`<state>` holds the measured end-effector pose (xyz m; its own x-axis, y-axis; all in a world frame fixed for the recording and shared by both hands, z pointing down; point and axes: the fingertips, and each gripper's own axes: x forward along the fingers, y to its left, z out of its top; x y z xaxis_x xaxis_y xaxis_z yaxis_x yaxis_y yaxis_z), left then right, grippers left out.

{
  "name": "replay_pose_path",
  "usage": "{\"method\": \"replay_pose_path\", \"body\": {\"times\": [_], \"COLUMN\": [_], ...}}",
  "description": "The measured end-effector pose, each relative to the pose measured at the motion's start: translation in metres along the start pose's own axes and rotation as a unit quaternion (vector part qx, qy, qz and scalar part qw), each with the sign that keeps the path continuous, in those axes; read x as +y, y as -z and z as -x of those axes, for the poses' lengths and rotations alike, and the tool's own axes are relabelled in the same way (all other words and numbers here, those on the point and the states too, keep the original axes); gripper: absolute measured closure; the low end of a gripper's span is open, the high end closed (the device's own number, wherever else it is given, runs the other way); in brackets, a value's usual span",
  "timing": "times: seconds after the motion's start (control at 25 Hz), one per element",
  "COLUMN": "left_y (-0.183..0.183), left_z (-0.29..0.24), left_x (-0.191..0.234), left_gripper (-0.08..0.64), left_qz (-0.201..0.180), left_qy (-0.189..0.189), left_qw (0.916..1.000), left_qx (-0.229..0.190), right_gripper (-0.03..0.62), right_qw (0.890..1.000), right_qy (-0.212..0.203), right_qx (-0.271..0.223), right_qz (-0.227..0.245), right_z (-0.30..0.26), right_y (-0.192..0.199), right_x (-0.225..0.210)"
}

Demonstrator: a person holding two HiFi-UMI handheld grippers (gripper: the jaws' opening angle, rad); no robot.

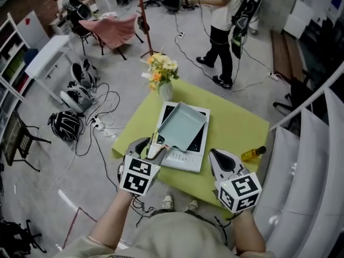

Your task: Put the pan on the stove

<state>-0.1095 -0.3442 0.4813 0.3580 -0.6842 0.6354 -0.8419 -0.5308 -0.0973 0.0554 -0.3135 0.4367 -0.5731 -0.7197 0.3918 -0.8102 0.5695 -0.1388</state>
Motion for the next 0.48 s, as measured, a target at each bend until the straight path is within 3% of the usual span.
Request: {"method": "replay_pose_path", "body": {"times": [0.48], "left_y": [-0.067], "left_z": [0.095], "left_x": [0.009], "left_gripper": [0.468], "left_qz": [-0.035], "left_qy": [-0.052], "left_qw": [0.9865], "left_qx": [-0.152], "right_gripper": [0.586], "right_qw": [0.993], "right_qy": [0.0], "right_qx": [-0.113], "right_qz": [0.036], "right_z": [0.061], "right_y": [-0.072], "right_x": [0.042]}}
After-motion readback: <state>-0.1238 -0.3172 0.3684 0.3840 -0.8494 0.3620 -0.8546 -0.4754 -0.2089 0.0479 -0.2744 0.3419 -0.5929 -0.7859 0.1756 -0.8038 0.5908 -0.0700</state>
